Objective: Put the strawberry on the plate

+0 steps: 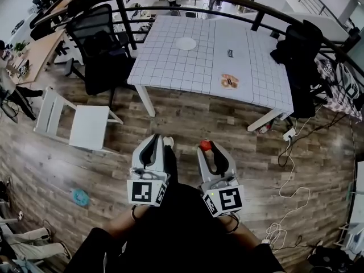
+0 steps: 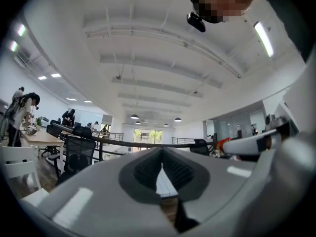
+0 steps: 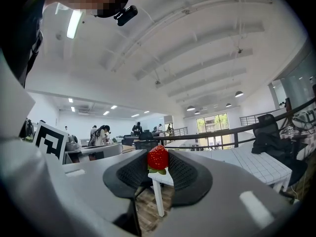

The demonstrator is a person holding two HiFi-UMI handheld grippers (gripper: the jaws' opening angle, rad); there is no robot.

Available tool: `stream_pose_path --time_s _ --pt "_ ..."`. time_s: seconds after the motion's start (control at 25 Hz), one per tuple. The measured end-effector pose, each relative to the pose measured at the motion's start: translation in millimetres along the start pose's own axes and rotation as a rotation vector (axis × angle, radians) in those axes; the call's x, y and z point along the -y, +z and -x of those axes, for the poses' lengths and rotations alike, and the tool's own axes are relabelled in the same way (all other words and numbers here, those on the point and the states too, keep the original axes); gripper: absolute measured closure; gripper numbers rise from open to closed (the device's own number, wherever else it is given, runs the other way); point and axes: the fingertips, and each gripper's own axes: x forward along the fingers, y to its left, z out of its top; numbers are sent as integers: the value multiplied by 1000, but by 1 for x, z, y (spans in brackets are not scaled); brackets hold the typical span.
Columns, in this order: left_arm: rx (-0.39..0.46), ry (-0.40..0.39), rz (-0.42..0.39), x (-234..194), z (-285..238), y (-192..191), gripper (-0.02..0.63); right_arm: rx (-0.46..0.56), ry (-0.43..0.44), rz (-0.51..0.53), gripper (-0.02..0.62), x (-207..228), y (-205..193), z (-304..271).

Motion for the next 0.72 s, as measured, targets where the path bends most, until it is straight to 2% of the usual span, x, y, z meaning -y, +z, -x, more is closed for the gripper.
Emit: stream_pose_path --time_s 0.28,0.48,0.72 --pt "-35 48 -2 -40 -69 -15 595 -59 -3 -19 468 25 -10 -76" --pt "-44 48 10 -67 -133 -13 597 -130 57 19 466 31 -8 -144" --pt "-99 26 39 -99 -224 -29 597 -161 -25 8 468 81 3 -222"
